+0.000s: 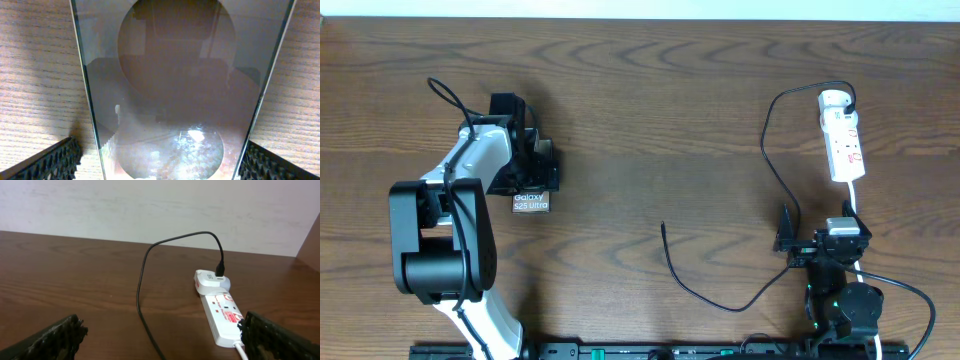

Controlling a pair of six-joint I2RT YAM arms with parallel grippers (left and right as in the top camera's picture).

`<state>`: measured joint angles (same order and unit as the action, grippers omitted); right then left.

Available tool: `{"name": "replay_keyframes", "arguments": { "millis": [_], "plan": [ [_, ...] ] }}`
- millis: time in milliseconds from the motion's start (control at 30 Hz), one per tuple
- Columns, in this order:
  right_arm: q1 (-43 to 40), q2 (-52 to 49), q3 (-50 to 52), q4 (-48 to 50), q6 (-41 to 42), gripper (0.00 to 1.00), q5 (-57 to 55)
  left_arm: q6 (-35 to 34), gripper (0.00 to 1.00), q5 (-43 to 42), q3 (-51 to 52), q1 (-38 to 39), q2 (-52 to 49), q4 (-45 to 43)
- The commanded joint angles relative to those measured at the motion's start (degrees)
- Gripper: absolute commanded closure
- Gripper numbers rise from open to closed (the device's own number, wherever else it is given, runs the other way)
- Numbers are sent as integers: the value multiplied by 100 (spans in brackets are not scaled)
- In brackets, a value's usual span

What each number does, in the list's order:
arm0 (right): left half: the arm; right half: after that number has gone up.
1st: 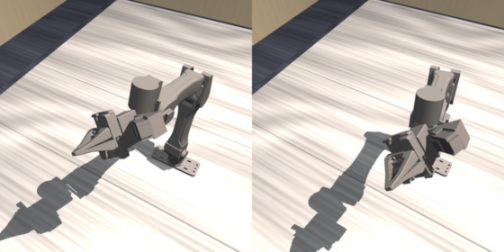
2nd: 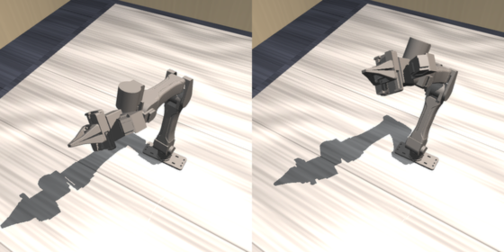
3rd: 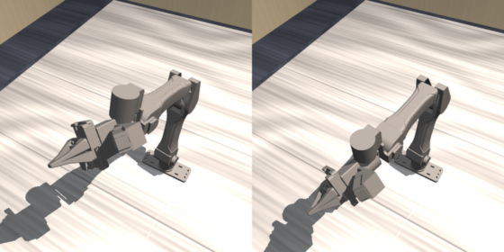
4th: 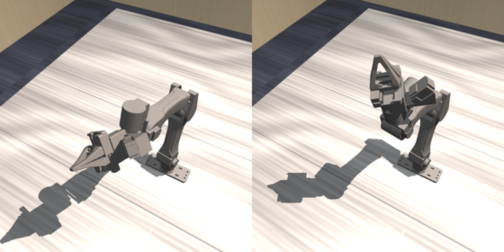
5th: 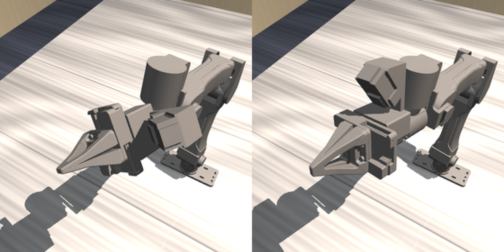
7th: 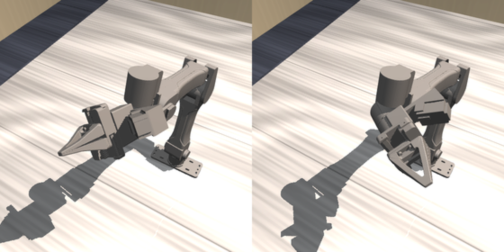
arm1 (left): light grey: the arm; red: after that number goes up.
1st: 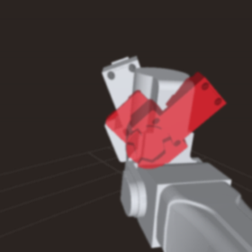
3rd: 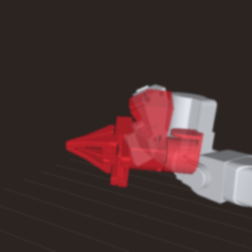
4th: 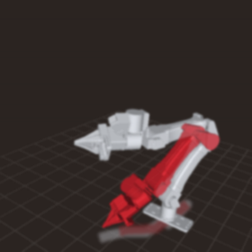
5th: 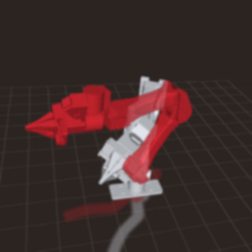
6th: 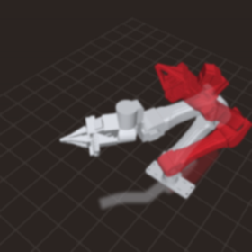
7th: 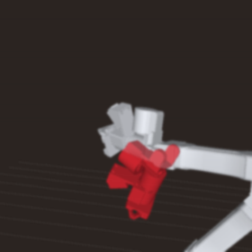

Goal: Plug charger to phone and switch on socket
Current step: 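Close the left gripper on the phone box and hold it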

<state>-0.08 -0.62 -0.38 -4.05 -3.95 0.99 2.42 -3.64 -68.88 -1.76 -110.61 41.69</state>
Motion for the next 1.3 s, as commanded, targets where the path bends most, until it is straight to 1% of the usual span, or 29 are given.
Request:
{"name": "replay_keyframes", "arguments": {
  "millis": [0, 100, 467, 533, 567, 967, 1033, 1200, 1267],
  "plan": [
    [79, 33, 4, -28, 68, 1, -44, 105, 2, 24, 55, -2, -149, -66],
    [79, 33, 4, -28, 68, 1, -44, 256, 2, 4, 55, -2, -149, -114],
    [79, 33, 4, -28, 68, 1, -44, 297, 2, 2, 55, -2, -149, -256],
    [79, 33, 4, -28, 68, 1, -44, 297, 7, 2, 55, -2, -149, -212],
    [79, 33, 4, -28, 68, 1, -44, 297, 8, 2, 55, -2, -149, -170],
    [79, 33, 4, -28, 68, 1, -44, 343, 8, -44, 55, -2, -149, -46],
    [79, 33, 4, -28, 68, 1, -44, 468, 7, -44, 55, -2, -149, -90],
    [79, 33, 4, -28, 68, 1, -44, 498, 8, -63, 55, -2, -149, -223],
    [79, 33, 4, -28, 68, 1, -44, 686, 8, -293, 55, -2, -149, -264]
  ]
}}
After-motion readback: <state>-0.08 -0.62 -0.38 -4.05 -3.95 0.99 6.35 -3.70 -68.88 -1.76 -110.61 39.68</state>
